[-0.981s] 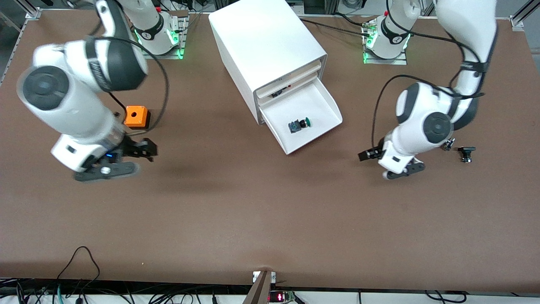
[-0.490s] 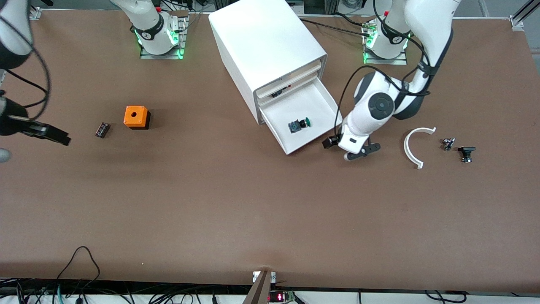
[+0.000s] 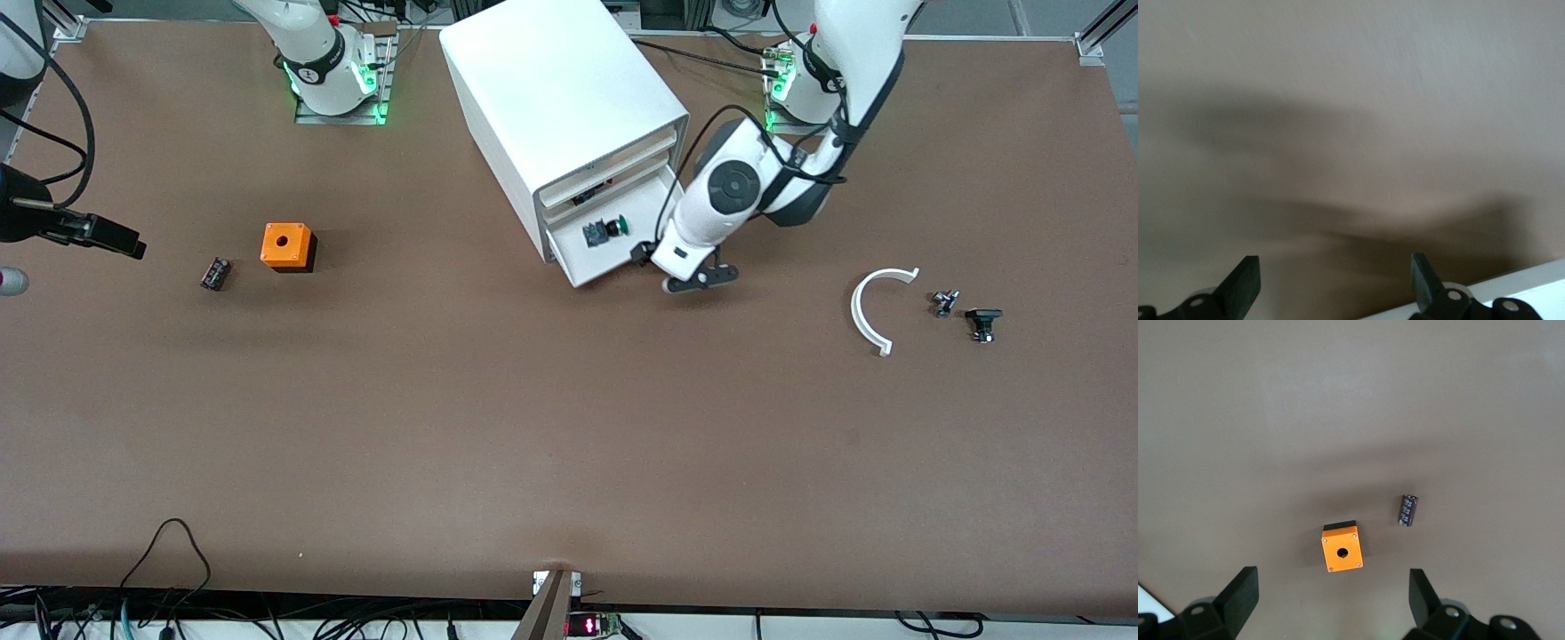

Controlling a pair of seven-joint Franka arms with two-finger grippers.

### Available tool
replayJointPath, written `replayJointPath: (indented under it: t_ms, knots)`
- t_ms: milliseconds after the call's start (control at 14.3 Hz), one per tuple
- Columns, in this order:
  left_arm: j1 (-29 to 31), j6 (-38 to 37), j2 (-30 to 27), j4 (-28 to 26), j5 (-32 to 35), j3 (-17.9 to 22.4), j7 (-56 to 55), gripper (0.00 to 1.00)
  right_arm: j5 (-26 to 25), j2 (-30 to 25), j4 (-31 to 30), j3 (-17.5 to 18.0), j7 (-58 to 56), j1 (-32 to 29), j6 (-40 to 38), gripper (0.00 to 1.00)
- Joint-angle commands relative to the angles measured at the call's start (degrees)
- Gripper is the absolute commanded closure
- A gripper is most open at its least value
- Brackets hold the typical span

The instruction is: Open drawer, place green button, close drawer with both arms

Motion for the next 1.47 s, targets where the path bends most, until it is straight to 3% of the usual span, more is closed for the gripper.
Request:
replayJointPath:
  t_ms: [0,210,490,911,1051,1191,1401]
  knots:
    - [0.1,-1.3,-2.9,-2.1,-0.8,-4.1,-3.4,0.00,0.2,-3.5,-5.4,0.0,-3.4,-0.1,3.1,0.00]
    - [0.2,-3.3,-4.0,-2.2,-0.9,-5.9,-3.5,0.00,-0.1,-8.2,-12.4,0.1,-3.8,-0.1,8.8,0.00]
    - [2.8,-4.4,-5.2,-0.2,-0.4,-4.8,-1.9,0.00,0.0,-9.9,-14.2,-0.1,-8.9,-0.1,8.5,0.00]
    - [9.3,-20.8,-10.5,15.1,1.6,6.0,9.5,0.00,0.6,-9.5,-12.5,-0.4,-3.5,-0.1,7.1,0.00]
    - [12.8,-23.6,-14.4,17.0,2.7,7.6,13.8,0.00,0.6,-9.6,-12.6,-0.5,-3.5,-0.1,6.9,0.00]
    - [15.2,-26.4,-18.5,19.0,2.3,11.7,17.7,0.00,0.5,-9.3,-12.5,-0.9,-4.5,-0.2,7.4,0.00]
    - [16.4,-38.3,-22.9,23.3,2.9,15.8,30.6,0.00,0.6,-8.9,-12.2,-1.2,-4.6,-0.2,7.5,0.00]
